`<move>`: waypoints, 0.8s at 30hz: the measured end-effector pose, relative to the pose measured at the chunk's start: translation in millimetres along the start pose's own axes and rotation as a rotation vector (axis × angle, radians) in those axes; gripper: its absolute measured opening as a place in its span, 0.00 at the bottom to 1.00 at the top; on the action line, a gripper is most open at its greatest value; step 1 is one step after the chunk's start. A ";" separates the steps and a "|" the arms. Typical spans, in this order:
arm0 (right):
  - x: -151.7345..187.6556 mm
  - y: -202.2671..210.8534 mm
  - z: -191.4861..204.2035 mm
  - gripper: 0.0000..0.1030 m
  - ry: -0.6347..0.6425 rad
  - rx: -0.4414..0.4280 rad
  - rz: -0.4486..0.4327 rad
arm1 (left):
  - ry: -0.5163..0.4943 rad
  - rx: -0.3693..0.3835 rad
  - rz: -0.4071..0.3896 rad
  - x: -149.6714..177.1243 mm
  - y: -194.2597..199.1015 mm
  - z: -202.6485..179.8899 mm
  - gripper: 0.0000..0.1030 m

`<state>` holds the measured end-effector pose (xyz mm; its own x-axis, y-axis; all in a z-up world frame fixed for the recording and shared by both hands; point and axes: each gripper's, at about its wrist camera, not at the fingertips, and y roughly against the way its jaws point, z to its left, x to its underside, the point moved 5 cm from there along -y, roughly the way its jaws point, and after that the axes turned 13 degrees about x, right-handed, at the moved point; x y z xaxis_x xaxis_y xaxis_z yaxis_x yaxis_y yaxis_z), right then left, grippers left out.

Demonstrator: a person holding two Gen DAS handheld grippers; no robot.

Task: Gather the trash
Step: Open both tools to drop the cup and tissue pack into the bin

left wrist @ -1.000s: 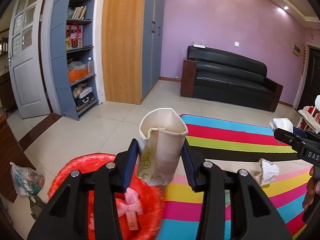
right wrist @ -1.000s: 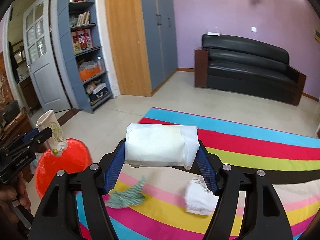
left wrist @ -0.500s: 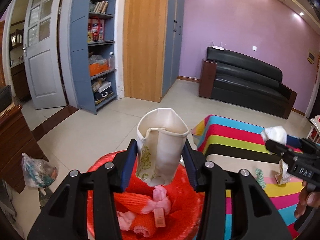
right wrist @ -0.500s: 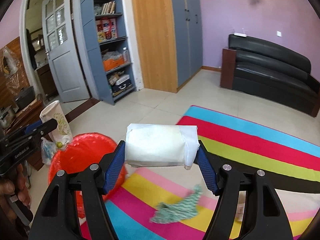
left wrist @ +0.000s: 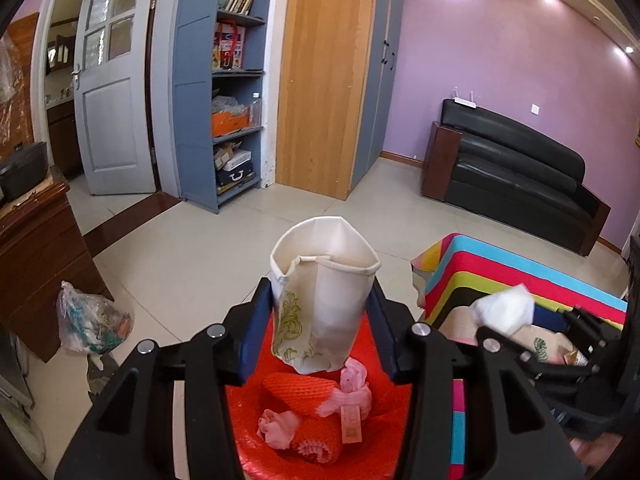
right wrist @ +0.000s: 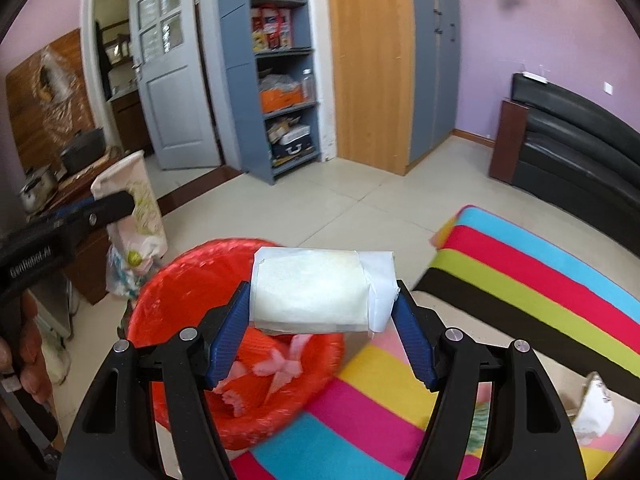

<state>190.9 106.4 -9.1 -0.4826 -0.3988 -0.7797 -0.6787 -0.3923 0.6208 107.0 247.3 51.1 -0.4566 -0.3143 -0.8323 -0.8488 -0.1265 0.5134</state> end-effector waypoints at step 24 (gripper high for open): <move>12.4 -14.5 66.9 0.74 0.127 -0.106 0.030 | 0.075 -0.064 0.024 0.0 -3.8 22.3 0.55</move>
<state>157.7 162.5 -33.2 -0.4238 -0.5106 -0.7481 -0.5996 -0.4608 0.6543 104.3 268.7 44.5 -0.4538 -0.3869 -0.8027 -0.8179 -0.1767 0.5475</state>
